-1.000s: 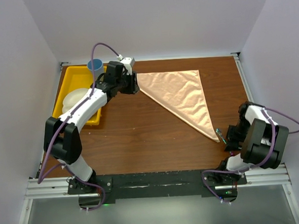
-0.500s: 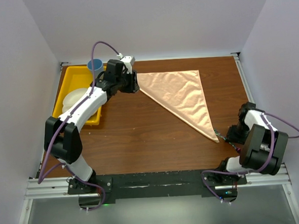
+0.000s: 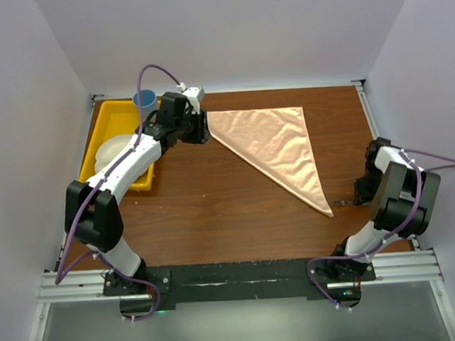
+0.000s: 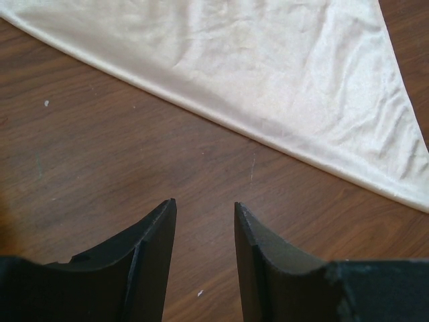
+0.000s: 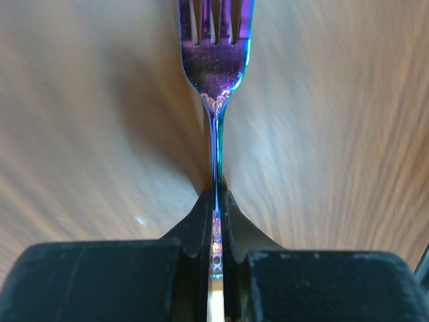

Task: Fold the napkin, place the utensils inside, and roll it up
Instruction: Grab a utensil with the right arm, then place the utensil onto the napkin, then fold the napkin

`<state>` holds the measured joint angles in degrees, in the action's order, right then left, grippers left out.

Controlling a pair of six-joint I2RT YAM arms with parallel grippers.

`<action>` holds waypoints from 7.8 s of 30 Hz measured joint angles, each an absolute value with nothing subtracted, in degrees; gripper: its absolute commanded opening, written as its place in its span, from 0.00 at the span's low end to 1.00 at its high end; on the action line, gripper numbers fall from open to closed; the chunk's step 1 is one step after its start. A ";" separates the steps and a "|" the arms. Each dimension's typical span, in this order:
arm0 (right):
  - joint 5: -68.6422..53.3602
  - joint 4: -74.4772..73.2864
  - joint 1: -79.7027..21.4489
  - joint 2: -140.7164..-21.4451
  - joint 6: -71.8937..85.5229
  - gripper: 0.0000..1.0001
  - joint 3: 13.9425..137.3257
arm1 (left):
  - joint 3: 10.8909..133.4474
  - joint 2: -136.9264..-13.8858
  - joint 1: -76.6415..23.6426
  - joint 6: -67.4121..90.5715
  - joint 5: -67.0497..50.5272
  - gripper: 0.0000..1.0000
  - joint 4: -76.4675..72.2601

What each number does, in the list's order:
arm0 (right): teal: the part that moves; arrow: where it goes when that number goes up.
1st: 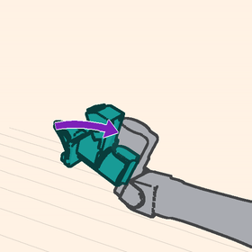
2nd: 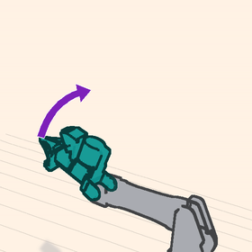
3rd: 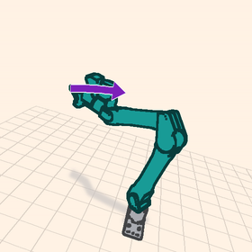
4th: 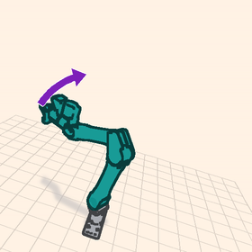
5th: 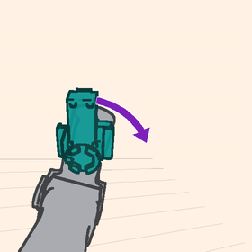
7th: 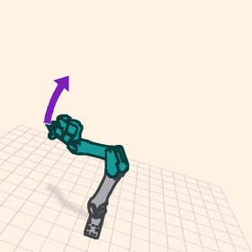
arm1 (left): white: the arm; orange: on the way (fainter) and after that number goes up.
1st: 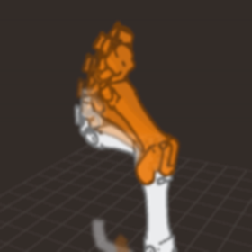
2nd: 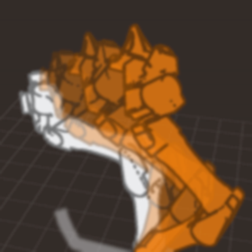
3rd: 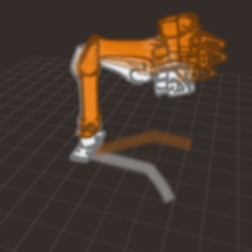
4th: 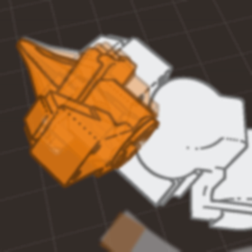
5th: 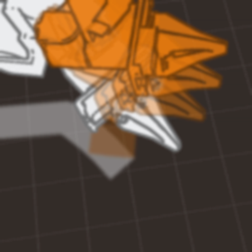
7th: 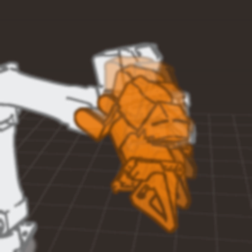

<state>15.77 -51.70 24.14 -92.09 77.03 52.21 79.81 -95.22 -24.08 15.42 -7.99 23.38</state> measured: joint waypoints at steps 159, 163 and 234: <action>-11.97 -50.22 -20.27 -84.14 9.34 0.75 82.24 | 85.65 -120.11 -30.20 25.32 10.24 0.03 -16.29; -12.51 -50.13 -19.88 -83.66 10.55 0.76 82.21 | 82.70 -118.52 -33.41 25.28 8.88 0.03 -16.14; -19.40 -39.75 -10.70 -100.36 17.96 0.61 77.80 | 74.54 -98.72 -32.36 28.95 -13.26 0.41 2.46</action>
